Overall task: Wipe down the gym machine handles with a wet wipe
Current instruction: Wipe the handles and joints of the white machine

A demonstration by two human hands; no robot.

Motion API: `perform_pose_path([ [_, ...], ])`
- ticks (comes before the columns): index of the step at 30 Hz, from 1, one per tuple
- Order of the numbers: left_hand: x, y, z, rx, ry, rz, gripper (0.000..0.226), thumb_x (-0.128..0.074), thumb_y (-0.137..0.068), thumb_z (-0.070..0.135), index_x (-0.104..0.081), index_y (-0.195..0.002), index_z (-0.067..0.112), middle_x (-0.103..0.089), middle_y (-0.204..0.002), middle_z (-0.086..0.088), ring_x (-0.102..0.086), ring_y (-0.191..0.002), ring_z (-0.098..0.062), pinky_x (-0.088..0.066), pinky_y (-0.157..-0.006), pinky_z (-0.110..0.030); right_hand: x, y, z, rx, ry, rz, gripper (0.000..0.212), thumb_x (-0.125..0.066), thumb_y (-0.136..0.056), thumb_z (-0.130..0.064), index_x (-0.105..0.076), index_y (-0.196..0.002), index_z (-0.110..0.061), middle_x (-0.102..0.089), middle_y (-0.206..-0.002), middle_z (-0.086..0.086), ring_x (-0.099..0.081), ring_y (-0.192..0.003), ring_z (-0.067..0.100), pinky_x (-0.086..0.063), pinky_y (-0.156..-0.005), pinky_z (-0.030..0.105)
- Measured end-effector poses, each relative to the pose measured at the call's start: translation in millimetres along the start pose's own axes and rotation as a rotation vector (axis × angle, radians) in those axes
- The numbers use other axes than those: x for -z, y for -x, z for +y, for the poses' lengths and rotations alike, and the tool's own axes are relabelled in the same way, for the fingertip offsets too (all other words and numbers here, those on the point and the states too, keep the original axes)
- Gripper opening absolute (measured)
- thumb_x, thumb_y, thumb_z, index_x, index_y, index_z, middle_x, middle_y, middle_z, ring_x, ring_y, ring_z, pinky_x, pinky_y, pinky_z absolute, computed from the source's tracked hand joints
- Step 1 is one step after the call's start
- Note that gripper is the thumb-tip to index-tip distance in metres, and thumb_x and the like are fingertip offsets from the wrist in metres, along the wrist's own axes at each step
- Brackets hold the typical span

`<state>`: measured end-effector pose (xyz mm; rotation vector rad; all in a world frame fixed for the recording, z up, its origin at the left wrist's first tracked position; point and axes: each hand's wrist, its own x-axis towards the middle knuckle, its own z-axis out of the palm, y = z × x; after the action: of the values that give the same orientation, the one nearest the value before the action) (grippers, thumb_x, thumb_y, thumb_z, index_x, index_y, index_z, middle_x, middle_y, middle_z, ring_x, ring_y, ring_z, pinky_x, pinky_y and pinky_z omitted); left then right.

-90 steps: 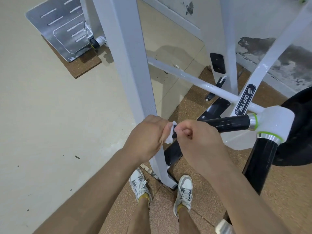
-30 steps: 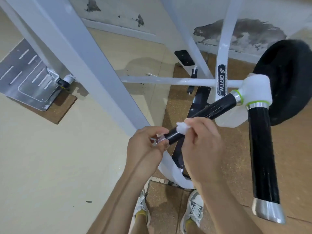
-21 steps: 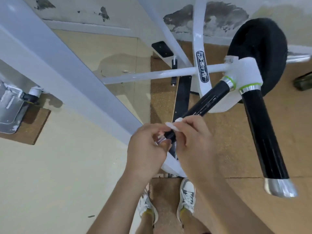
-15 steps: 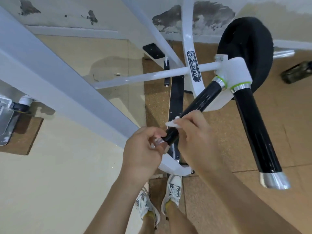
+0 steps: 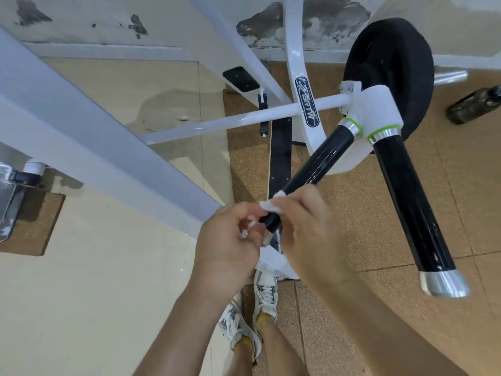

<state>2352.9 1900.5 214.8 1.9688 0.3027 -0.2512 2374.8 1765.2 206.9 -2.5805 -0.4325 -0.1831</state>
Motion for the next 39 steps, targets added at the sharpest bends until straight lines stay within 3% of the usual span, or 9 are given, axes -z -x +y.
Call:
perform_pose_path([
  [6, -7.3, 4.3, 8.8, -0.023, 0.097, 0.066, 0.040, -0.064, -0.087, 0.005, -0.063, -0.092, 0.045, -0.061, -0.087, 0.012, -0.055, -0.076, 0.001, -0.040, -0.063, -0.002, 16.3, -23.6, 22.2, -0.046, 0.010, 0.156, 0.025, -0.052, -0.086, -0.010, -0.070, -0.099, 0.002, -0.059, -0.087, 0.011, -0.055, -0.073, 0.018, -0.052, -0.061, 0.027],
  [11, -15.2, 4.5, 19.4, -0.117, 0.152, 0.184, 0.034, -0.066, -0.087, 0.007, -0.068, -0.082, 0.041, -0.068, -0.085, 0.014, -0.062, -0.079, -0.003, -0.048, -0.069, -0.011, 7.2, -2.5, 12.3, 0.069, -0.005, 0.003, 0.013, -0.056, -0.083, -0.005, -0.068, -0.086, -0.002, -0.057, -0.077, 0.008, -0.053, -0.063, 0.020, -0.049, -0.046, 0.035],
  [16, -28.2, -0.4, 33.3, -0.219, 0.070, 0.211, 0.031, -0.062, -0.090, 0.011, -0.067, -0.110, 0.035, -0.063, -0.104, 0.017, -0.060, -0.094, -0.001, -0.046, -0.078, -0.009, 20.8, -24.5, 24.3, -0.237, -0.199, 0.164, 0.018, -0.068, -0.086, -0.010, -0.069, -0.104, -0.010, -0.056, -0.091, -0.003, -0.053, -0.073, 0.006, -0.051, -0.063, 0.023],
  [21, -51.0, -15.6, 34.6, -0.307, -0.161, 0.209, 0.033, -0.059, -0.089, 0.028, -0.065, -0.122, 0.024, -0.062, -0.124, 0.014, -0.058, -0.111, -0.006, -0.044, -0.093, -0.018, 28.8, -14.4, 18.2, -0.462, -0.474, 0.151, 0.028, -0.067, -0.083, -0.004, -0.066, -0.089, -0.031, -0.062, -0.088, -0.011, -0.059, -0.080, 0.006, -0.048, -0.067, 0.016],
  [28, -68.2, -28.8, 44.7, -0.226, -0.224, 0.373, 0.027, -0.056, -0.084, 0.037, -0.076, -0.097, 0.025, -0.074, -0.094, 0.010, -0.066, -0.087, -0.008, -0.045, -0.078, -0.015, 34.5, -12.7, 18.3, -0.567, -0.573, 0.133, 0.038, -0.056, -0.088, 0.001, -0.063, -0.098, -0.035, -0.059, -0.100, -0.012, -0.058, -0.089, 0.000, -0.044, -0.071, 0.010],
  [30, -64.7, -36.8, 49.4, -0.035, -0.014, 0.399, 0.010, -0.067, -0.082, 0.031, -0.076, -0.084, 0.031, -0.074, -0.079, 0.015, -0.066, -0.076, -0.001, -0.045, -0.073, -0.014, 35.6, -14.6, 18.0, -0.580, -0.575, 0.154, 0.037, -0.055, -0.087, 0.002, -0.064, -0.100, -0.031, -0.054, -0.103, -0.013, -0.057, -0.091, -0.003, -0.044, -0.073, 0.007],
  [33, -57.4, -49.7, 48.6, 0.196, 0.158, 0.367, 0.016, -0.074, -0.081, 0.025, -0.073, -0.068, 0.034, -0.071, -0.067, 0.020, -0.064, -0.070, 0.002, -0.046, -0.069, -0.015, 34.8, -16.7, 22.2, -0.653, -0.675, 0.161, 0.044, -0.054, -0.086, 0.005, -0.063, -0.094, -0.038, -0.057, -0.100, -0.011, -0.062, -0.090, 0.004, -0.053, -0.077, 0.020],
  [36, -62.4, -39.1, 51.1, -0.071, -0.091, 0.365, 0.014, -0.070, -0.085, 0.024, -0.075, -0.093, 0.034, -0.073, -0.094, 0.019, -0.065, -0.096, -0.001, -0.045, -0.088, -0.014, 33.8, -18.0, 24.8, -0.727, -0.770, 0.154, 0.043, -0.055, -0.086, 0.005, -0.064, -0.092, -0.037, -0.062, -0.098, -0.001, -0.065, -0.090, 0.011, -0.055, -0.082, 0.036],
  [39, -77.9, -26.0, 37.1, -0.454, -0.348, 0.347, 0.023, -0.065, -0.088, 0.018, -0.073, -0.110, 0.014, -0.069, -0.116, 0.000, -0.063, -0.107, -0.009, -0.044, -0.097, -0.016, 31.6, -18.3, 25.1, -0.732, -0.766, 0.155, 0.040, -0.057, -0.085, 0.006, -0.065, -0.095, -0.032, -0.064, -0.095, 0.001, -0.064, -0.089, 0.012, -0.055, -0.082, 0.036],
])
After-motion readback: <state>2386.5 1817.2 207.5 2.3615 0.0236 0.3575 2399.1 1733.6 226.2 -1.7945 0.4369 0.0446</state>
